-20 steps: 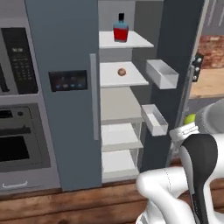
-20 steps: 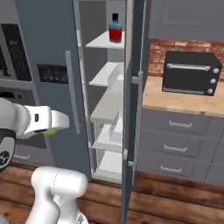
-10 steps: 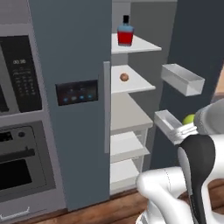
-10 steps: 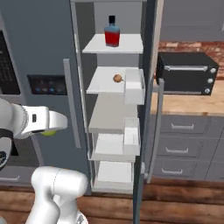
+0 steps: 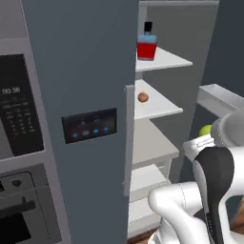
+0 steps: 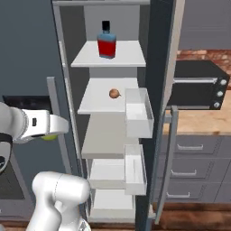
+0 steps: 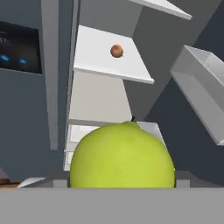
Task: Place the liquor on the top shelf of the fridge to keep it out of children's reach, and place the onion and pear on lower shelves for easy access.
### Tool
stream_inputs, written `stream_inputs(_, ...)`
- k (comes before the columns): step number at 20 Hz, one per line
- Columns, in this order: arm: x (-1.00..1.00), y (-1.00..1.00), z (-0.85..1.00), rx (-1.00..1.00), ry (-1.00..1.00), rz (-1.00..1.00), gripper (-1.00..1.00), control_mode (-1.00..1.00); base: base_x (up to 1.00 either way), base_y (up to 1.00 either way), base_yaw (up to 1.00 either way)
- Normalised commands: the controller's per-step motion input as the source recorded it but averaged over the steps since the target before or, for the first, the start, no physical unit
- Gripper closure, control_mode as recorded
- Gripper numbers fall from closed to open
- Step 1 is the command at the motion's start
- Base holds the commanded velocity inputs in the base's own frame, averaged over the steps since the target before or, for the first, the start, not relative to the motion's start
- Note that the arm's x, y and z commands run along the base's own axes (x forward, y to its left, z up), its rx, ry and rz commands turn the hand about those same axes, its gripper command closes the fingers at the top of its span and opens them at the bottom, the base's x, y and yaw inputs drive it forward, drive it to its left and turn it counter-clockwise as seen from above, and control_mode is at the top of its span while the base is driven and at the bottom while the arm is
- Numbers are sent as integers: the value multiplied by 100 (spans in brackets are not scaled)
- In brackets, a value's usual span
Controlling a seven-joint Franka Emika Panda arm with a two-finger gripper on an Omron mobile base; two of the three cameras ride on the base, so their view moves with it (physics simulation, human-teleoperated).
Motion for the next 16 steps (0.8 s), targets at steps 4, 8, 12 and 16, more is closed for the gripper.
stream_inputs(4,0,0,0,0,0,0,100,100,72,0,-11)
stream_inputs(8,0,0,0,0,0,0,100,100,68,-8,-6)
stream_inputs(12,0,0,0,0,0,0,100,100,46,-32,-1)
stream_inputs(16,0,0,0,0,0,0,100,100,35,-51,0)
